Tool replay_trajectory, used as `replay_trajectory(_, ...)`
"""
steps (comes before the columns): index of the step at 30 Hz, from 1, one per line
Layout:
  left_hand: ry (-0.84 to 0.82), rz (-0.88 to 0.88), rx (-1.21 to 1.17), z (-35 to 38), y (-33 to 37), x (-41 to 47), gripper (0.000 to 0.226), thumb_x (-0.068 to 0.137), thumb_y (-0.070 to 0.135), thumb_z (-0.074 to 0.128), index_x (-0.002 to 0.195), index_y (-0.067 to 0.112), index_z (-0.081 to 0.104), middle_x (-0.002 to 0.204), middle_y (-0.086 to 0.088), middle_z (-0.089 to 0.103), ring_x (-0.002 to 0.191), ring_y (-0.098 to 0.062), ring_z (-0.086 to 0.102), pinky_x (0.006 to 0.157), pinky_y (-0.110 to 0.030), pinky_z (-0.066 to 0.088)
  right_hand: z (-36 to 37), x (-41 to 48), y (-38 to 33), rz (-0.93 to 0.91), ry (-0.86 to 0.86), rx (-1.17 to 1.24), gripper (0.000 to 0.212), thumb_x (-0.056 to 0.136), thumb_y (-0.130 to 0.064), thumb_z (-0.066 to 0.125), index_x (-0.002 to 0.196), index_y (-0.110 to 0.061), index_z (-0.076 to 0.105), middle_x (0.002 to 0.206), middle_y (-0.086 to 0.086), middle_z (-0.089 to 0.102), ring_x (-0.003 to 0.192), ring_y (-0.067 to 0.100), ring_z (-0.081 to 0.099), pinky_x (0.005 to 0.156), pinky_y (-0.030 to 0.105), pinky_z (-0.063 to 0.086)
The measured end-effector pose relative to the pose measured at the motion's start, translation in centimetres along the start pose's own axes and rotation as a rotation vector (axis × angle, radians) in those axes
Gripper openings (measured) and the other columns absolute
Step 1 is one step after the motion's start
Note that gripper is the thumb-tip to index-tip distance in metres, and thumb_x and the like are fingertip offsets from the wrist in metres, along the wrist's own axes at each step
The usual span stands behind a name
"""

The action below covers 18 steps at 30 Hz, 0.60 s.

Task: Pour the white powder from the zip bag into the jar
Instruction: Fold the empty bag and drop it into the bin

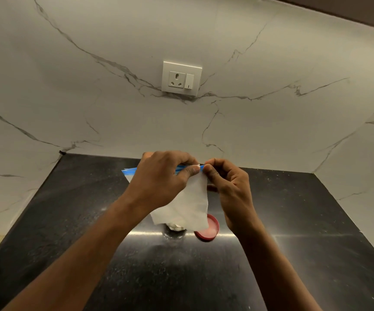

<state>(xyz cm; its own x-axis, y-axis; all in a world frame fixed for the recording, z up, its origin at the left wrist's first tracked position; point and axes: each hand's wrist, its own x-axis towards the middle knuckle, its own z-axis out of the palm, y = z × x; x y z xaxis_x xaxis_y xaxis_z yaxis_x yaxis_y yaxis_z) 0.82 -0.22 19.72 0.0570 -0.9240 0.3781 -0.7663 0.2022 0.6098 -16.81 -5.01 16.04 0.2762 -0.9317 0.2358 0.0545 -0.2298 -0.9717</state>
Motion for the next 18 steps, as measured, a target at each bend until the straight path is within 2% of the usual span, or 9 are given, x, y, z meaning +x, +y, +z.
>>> replay_trajectory(7, 0.05, -0.104, 0.066, -1.9, -1.5, -0.5, 0.017, 0.101, 0.04, 0.066, 0.108, 0.031, 0.079, 0.097, 0.014, 0.078, 0.09, -0.01, 0.069, 0.11, -0.05, 0.041, -1.0, 0.8, -0.2, 0.001, 0.104, 0.001, 0.013, 0.105, -0.011, 0.059, 0.099, -0.014, 0.07, 0.087, -0.009, 0.073, 0.084, 0.011, 0.07, 0.077, 0.035, 0.063)
replay_trajectory(13, 0.082, -0.171, 0.037, -3.3, -2.7, -1.0, 0.018, 0.101, 0.038, 0.068, 0.11, 0.028, 0.079, 0.1, 0.012, 0.079, 0.095, -0.012, 0.07, 0.106, -0.055, 0.048, -2.4, 1.1, -0.4, 0.006, 0.116, 0.0, 0.013, 0.105, -0.014, 0.057, 0.1, -0.014, 0.069, 0.089, -0.01, 0.074, 0.087, 0.011, 0.072, 0.082, 0.038, 0.062)
replay_trajectory(18, 0.081, -0.192, 0.003, -3.9, -3.5, -1.2, 0.017, 0.099, 0.039, 0.068, 0.109, 0.029, 0.079, 0.094, 0.019, 0.073, 0.093, -0.009, 0.069, 0.105, -0.054, 0.049, -3.3, 1.2, -1.0, 0.015, 0.13, 0.052, 0.012, 0.104, -0.014, 0.058, 0.099, -0.014, 0.069, 0.087, -0.009, 0.074, 0.086, 0.011, 0.071, 0.081, 0.038, 0.059)
